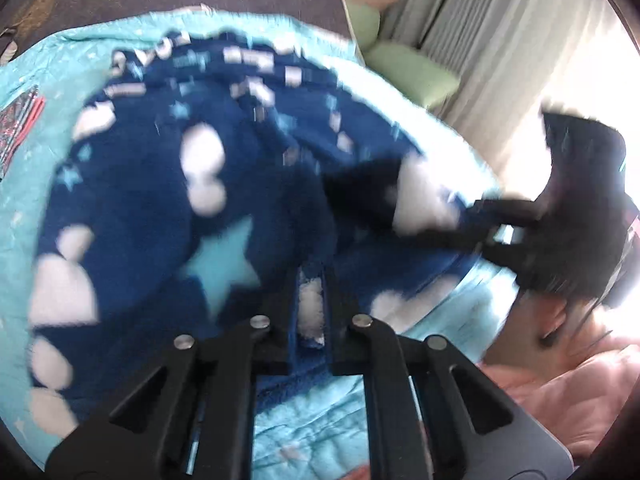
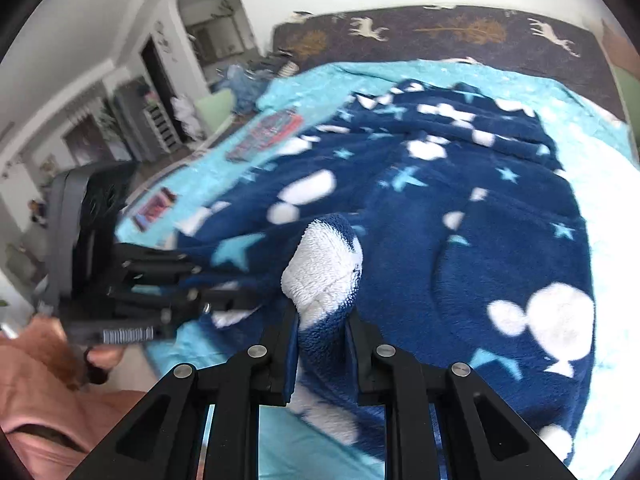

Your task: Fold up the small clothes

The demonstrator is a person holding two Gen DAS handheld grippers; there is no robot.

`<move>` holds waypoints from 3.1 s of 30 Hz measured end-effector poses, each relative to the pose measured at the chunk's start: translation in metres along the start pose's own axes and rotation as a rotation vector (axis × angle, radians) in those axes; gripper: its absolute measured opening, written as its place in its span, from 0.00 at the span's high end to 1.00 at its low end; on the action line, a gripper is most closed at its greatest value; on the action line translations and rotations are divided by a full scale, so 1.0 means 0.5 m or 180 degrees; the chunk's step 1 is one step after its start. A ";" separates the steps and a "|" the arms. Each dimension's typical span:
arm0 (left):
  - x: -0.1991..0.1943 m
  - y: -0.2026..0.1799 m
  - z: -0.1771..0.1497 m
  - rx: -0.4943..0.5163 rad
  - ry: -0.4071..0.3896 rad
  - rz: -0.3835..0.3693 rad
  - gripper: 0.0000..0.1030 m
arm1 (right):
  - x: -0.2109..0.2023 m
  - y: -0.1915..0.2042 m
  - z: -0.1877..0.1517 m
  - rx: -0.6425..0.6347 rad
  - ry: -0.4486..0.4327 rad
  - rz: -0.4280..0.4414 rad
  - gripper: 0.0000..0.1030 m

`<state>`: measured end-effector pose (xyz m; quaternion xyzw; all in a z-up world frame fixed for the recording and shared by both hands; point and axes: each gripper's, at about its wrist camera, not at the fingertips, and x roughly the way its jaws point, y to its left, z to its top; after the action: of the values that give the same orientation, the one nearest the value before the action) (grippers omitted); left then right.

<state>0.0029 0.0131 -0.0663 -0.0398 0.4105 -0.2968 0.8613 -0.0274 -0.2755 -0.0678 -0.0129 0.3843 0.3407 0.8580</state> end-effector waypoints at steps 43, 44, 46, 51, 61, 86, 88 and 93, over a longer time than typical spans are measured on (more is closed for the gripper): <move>0.112 -0.003 0.006 -0.0333 0.0225 -0.0551 0.91 | 0.003 -0.077 0.073 0.0501 -0.0040 -0.0078 0.56; 0.102 0.001 0.004 -0.0403 0.0234 -0.0650 0.91 | 0.008 -0.082 0.082 0.0549 -0.0045 -0.0060 0.56; 0.081 0.004 -0.001 -0.0395 0.0226 -0.0613 0.91 | 0.026 -0.082 0.102 0.0623 -0.0015 0.0036 0.56; 0.012 0.014 -0.017 -0.0303 0.0070 -0.0376 0.71 | 0.104 -0.052 0.139 0.0527 0.0145 0.0438 0.68; -0.154 0.177 -0.060 -0.0860 -0.0478 0.0861 0.40 | 0.094 -0.075 0.063 0.0445 0.0389 -0.0052 0.73; -0.139 0.204 -0.163 -0.1253 -0.0194 0.0746 0.37 | -0.141 -0.230 -0.162 0.1428 0.0274 -0.0942 0.54; -0.142 0.198 -0.164 -0.1238 -0.0205 0.0753 0.37 | -0.130 -0.228 -0.147 0.1374 0.0262 -0.1030 0.54; -0.145 0.190 -0.170 -0.1178 -0.0177 0.0741 0.35 | -0.111 -0.211 -0.121 0.1077 0.0287 -0.1419 0.54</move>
<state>-0.0490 0.1456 -0.1024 -0.1576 0.4359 -0.1138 0.8787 -0.0302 -0.4056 -0.0984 0.0312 0.4611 0.0737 0.8837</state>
